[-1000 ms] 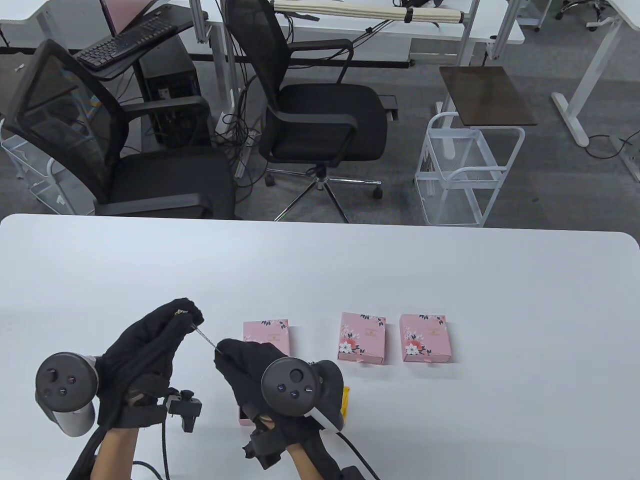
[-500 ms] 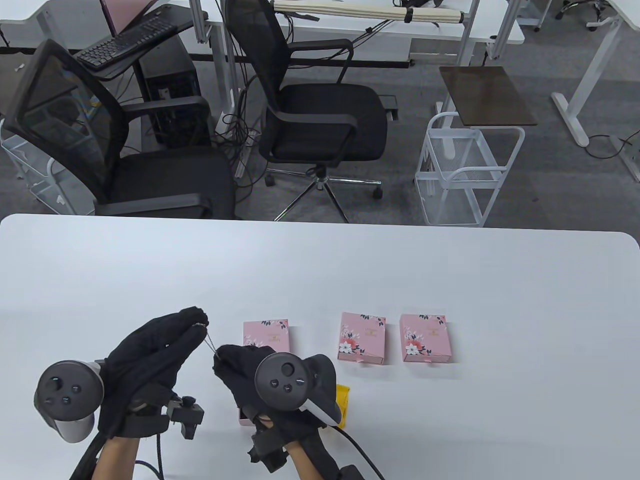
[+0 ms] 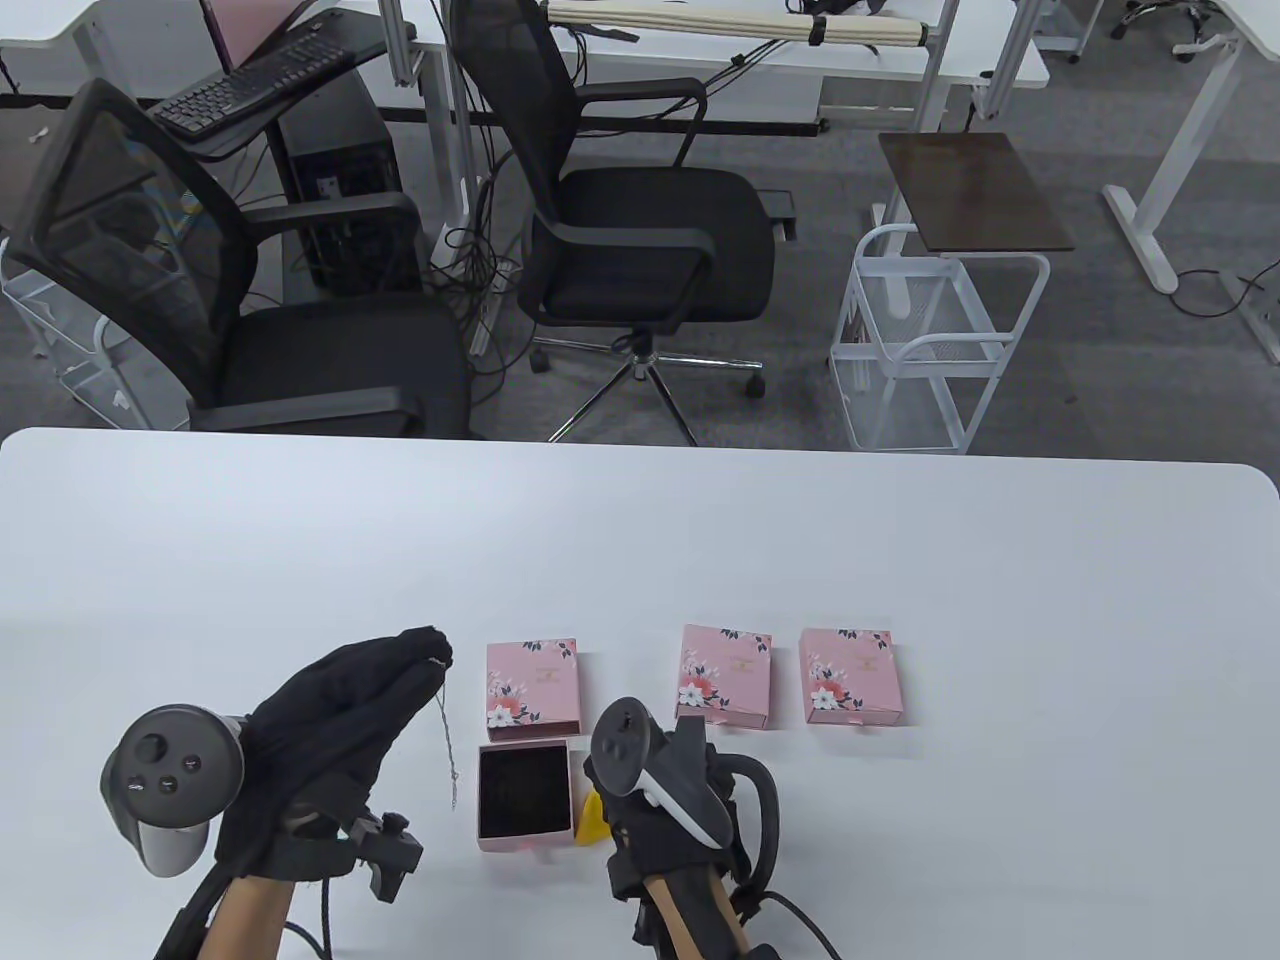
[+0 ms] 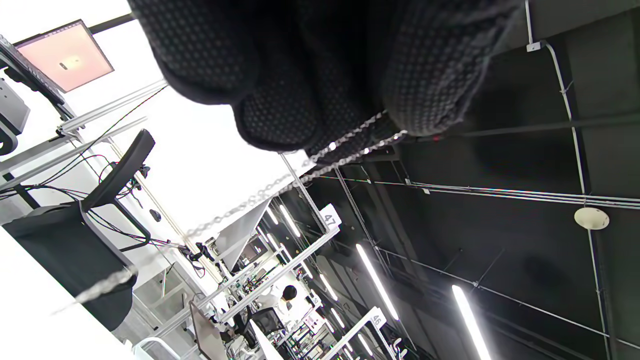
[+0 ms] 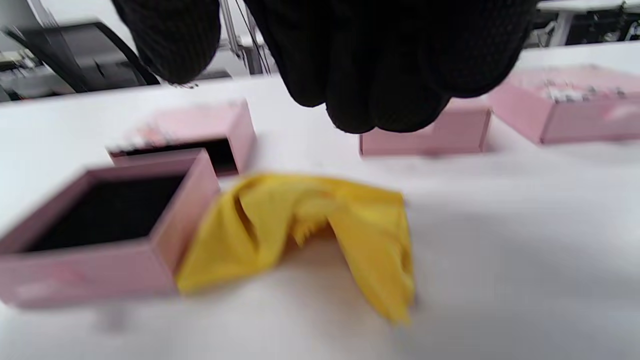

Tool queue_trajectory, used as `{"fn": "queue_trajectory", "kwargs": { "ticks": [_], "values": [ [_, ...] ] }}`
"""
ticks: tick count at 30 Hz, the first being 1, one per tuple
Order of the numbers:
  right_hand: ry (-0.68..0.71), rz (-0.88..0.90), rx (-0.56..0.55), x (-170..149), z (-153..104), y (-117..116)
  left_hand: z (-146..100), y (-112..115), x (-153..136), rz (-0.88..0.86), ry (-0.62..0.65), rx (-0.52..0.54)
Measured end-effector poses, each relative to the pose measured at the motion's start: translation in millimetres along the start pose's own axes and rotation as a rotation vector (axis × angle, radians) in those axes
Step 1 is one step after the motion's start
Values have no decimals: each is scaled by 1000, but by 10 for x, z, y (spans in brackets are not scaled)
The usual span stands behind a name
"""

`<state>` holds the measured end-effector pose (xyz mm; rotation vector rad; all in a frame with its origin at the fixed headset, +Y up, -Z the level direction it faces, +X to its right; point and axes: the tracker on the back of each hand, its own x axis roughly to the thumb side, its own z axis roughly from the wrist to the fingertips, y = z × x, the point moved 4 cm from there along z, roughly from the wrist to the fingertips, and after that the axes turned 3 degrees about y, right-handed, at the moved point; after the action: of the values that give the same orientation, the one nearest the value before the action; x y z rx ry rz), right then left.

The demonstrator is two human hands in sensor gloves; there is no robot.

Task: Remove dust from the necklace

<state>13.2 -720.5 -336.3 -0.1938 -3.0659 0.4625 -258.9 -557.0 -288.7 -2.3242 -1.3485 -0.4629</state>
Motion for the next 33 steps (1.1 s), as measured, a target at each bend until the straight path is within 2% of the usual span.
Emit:
{"fn": "queue_trajectory", "kwargs": {
  "ticks": [5, 7, 10, 13, 15, 19, 21, 25, 28, 33],
  "values": [
    [-82, -117, 106, 19, 224, -373, -8, 14, 10, -5, 8, -8],
    [-84, -196, 46, 68, 230, -377, -10, 20, 12, -9, 10, -10],
    [-80, -265, 16, 83, 242, -377, -8, 33, 8, -12, 9, -14],
    [-67, -175, -10, -7, 246, -311, -8, 48, 6, -14, 8, -20],
    [-37, -82, -52, -55, 218, -179, -7, 52, 9, -14, 8, -21],
    [86, 173, -185, -72, 55, 247, -3, 35, -6, -18, 2, -14],
    [200, 383, -262, -39, -72, 504, 2, 17, -30, -29, -7, -9],
    [422, 675, -351, 90, -281, 839, 12, -20, -84, -53, -26, -4],
    [562, 765, -378, 245, -392, 991, 15, -55, -116, -67, -40, 6],
    [694, 807, -408, 509, -549, 1151, 18, -66, -136, -58, -51, 12]
  ]
}}
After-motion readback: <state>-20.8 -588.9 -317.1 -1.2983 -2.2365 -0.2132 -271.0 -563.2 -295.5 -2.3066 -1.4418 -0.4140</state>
